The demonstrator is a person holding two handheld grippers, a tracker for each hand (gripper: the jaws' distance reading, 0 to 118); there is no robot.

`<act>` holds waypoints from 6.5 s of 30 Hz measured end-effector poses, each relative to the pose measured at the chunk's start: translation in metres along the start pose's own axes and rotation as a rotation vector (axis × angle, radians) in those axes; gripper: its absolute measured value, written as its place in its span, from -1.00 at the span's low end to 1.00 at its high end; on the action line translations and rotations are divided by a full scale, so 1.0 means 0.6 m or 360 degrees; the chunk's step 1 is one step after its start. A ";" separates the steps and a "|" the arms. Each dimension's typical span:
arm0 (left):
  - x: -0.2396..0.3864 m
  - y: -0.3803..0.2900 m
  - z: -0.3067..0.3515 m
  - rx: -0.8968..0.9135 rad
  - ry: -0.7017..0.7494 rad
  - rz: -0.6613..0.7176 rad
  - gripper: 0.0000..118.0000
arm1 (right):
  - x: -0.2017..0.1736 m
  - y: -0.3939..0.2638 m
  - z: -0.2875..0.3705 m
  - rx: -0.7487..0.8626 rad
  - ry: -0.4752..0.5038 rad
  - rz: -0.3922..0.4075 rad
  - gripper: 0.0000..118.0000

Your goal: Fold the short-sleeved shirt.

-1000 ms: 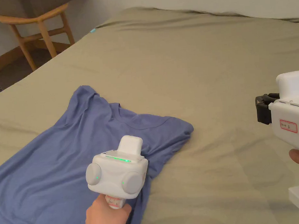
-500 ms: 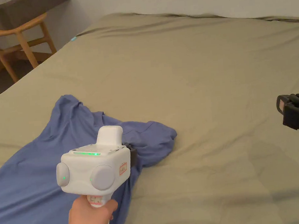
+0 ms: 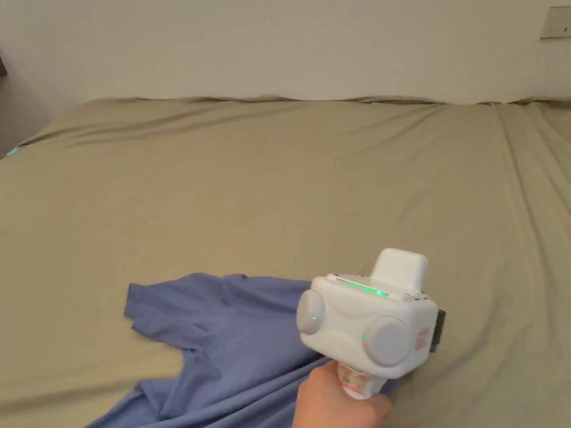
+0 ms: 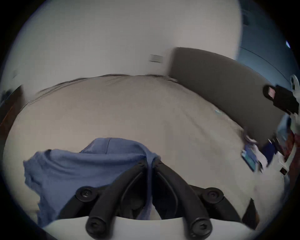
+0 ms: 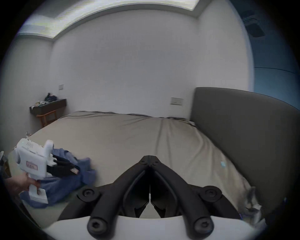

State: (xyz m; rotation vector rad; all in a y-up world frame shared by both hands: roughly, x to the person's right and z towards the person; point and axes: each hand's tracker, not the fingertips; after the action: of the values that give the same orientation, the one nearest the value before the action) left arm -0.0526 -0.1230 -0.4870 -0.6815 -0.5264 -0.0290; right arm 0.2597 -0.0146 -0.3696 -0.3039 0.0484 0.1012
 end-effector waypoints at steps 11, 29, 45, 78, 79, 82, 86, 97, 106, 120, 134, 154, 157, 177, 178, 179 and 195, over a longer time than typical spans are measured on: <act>0.369 -0.033 -0.092 -0.0227 -0.0584 -0.0441 -0.95 | 0.161 -0.047 0.116 -0.0041 -0.0374 -0.0049 -0.95; 0.196 -0.038 0.070 -0.0122 -0.0473 -0.0179 0.35 | 0.111 -0.070 0.131 -0.0088 -0.0200 -0.0109 -0.95; -0.116 -0.163 0.431 0.0136 0.0729 0.0396 -1.00 | -0.012 -0.117 0.129 -0.0175 0.0046 -0.0039 -0.95; -0.209 -0.215 0.238 -0.0188 0.0589 0.0632 -0.97 | 0.147 -0.231 -0.119 -0.1028 0.0047 -0.0400 0.94; -0.192 -0.213 0.230 -0.0190 0.0598 0.0642 -0.97 | 0.157 -0.246 -0.145 -0.1105 0.0057 -0.0450 0.94; -0.192 -0.219 0.212 -0.0209 0.0593 0.0689 -0.97 | 0.161 -0.301 -0.209 -0.1277 0.0087 -0.0463 0.82; -0.197 -0.230 0.194 -0.0220 0.0588 0.0708 -0.97 | 0.137 -0.302 -0.208 -0.1252 0.0092 -0.0347 -0.40; -0.176 -0.208 0.271 0.0227 0.0515 0.0717 -0.97 | 0.085 -0.213 -0.092 -0.0757 0.0073 -0.0227 -0.82; -0.089 -0.048 0.536 0.0909 0.0484 0.0428 -0.97 | 0.014 0.019 0.137 0.0146 0.0131 -0.0287 -0.82; -0.003 0.131 0.761 0.1281 0.0559 0.0056 -0.97 | 0.018 0.258 0.267 0.0592 0.0160 -0.0153 -0.82; -0.210 0.478 0.638 0.1142 0.0847 0.0082 -0.97 | 0.037 0.535 -0.071 0.0465 0.0083 -0.0145 -0.82; -0.523 0.094 0.079 0.0313 0.0747 0.0859 -0.97 | -0.058 0.019 -0.521 -0.0337 0.0062 -0.0174 -0.82; -0.539 0.053 0.072 0.0292 0.0774 0.0811 -0.97 | -0.055 -0.038 -0.524 -0.0407 0.0076 -0.0201 -0.82; -0.297 -0.268 0.381 0.0187 0.0682 0.0676 -0.97 | 0.016 -0.257 -0.007 -0.0403 0.0146 -0.0365 -0.81; -0.286 -0.280 0.397 0.0163 0.0687 0.0669 -0.97 | 0.020 -0.269 0.016 -0.0425 0.0133 -0.0360 -0.82; -0.274 -0.281 0.398 0.0150 0.0681 0.0671 -0.97 | 0.024 -0.281 0.038 -0.0437 0.0130 -0.0363 -0.81; -0.207 -0.387 0.413 -0.0157 0.0679 0.0792 0.29 | 0.022 -0.326 0.135 -0.0753 0.0145 -0.0258 0.93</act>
State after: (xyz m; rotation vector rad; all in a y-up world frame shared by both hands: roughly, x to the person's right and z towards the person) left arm -0.3183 -0.1719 -0.2464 -0.8604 0.0628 0.2630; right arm 0.2966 -0.1748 -0.2350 -0.7836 0.0899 -0.0645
